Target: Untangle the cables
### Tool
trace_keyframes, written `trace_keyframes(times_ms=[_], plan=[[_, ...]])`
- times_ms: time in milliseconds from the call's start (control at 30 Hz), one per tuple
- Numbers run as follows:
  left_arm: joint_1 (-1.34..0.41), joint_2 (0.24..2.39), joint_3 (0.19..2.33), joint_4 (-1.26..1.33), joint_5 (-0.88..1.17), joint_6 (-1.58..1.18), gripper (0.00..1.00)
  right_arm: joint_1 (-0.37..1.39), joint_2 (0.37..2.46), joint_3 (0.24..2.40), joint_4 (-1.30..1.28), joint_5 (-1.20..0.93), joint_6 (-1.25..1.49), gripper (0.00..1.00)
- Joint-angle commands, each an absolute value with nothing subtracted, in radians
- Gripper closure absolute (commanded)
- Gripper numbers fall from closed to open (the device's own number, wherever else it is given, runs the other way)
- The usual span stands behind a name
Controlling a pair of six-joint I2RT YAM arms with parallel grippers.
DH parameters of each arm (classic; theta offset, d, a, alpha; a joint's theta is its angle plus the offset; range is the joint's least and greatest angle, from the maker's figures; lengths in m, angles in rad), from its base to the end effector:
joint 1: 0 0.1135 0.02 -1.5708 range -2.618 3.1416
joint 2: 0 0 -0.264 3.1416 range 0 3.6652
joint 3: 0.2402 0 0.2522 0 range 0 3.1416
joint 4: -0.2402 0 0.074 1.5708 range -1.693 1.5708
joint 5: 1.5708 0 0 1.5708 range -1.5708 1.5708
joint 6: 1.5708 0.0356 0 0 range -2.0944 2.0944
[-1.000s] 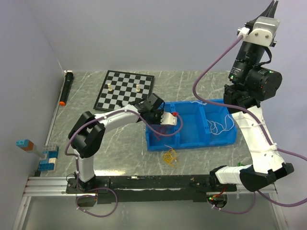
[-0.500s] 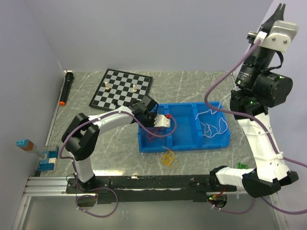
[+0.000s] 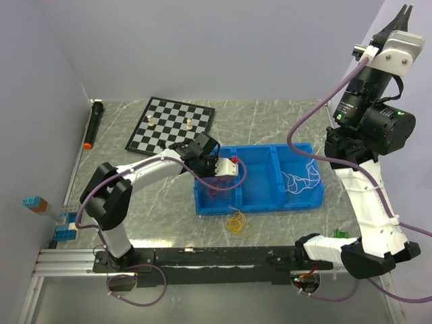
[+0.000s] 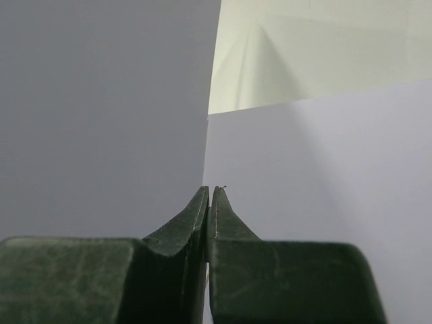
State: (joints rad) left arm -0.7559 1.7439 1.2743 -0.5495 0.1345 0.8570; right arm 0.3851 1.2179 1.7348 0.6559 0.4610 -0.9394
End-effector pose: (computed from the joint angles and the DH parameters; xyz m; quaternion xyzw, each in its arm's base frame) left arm 0.2647 -0.2561 0.2231 0.7056 0.6512 -0.0508 0.2747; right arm 0.1478 0.0428 0.6321 0.0583 0.2895 -0.3046 0.9056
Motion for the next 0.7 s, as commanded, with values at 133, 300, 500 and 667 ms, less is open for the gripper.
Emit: trace_keyframes(times_ms=[133,300,500,667], plan=[[-0.750,1.671,1.354,-0.606,0.175,0.752,0.32,0.379,1.198,1.646,0.637,0.485,-0.864,1.00],[-0.749,1.658,1.486,-0.696,0.209,0.664,0.03,0.379,1.184,1.542,0.652,0.521,-0.807,1.00],[-0.747,1.632,1.617,-0.744,0.218,0.537,0.03,0.379,1.154,1.424,0.641,0.626,-0.770,1.00],[-0.741,1.658,1.752,-0.851,0.199,0.495,0.03,0.380,1.108,1.299,0.536,0.762,-0.668,1.00]])
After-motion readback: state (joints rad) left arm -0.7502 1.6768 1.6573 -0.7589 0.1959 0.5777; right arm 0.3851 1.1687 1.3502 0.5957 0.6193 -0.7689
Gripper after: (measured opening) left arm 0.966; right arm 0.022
